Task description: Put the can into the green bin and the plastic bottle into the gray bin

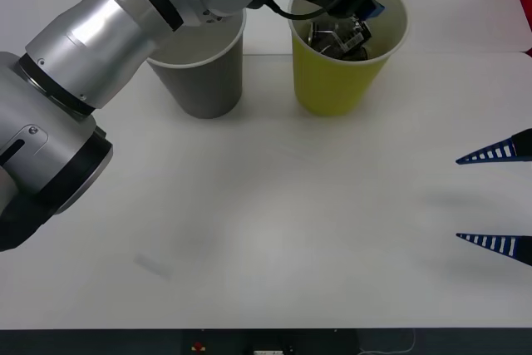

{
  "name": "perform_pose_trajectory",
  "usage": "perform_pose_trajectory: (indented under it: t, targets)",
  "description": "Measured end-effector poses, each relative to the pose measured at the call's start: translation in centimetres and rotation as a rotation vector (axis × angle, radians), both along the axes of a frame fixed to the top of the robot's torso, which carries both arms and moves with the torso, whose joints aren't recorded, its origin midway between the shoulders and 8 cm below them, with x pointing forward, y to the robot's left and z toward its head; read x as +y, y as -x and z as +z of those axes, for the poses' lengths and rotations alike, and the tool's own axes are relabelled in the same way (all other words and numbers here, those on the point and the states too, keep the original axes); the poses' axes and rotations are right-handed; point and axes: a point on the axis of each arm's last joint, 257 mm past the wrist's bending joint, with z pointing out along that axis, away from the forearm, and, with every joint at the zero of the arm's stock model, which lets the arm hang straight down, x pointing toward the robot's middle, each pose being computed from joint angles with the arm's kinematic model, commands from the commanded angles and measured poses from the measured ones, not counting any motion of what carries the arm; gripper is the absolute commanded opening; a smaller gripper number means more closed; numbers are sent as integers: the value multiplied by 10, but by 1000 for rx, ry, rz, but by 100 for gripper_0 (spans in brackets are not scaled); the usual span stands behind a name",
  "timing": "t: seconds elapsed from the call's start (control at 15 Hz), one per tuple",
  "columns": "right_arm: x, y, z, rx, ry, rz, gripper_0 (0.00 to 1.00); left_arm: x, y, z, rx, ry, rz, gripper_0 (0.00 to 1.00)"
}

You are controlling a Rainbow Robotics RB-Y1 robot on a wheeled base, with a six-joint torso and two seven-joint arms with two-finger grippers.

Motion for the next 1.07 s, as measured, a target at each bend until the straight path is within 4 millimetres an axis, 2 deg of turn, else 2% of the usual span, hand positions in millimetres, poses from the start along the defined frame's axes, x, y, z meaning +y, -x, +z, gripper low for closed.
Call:
perform_pose_trajectory:
  t: [0.2, 0.4, 0.73, 1.07]
  targets:
    - [0, 0, 0, 0, 0, 0, 100, 20, 12, 4, -43, 10, -37, 100]
    - [0, 0, 0, 0, 0, 0, 100, 47, 38, 3, -72, 27, -112, 100]
    - [0, 0, 0, 0, 0, 0, 100, 117, 96, -1, -57, 29, -190, 100]
    - [0, 0, 0, 0, 0, 0, 100, 178, 143, -33, -69, 29, -261, 100]
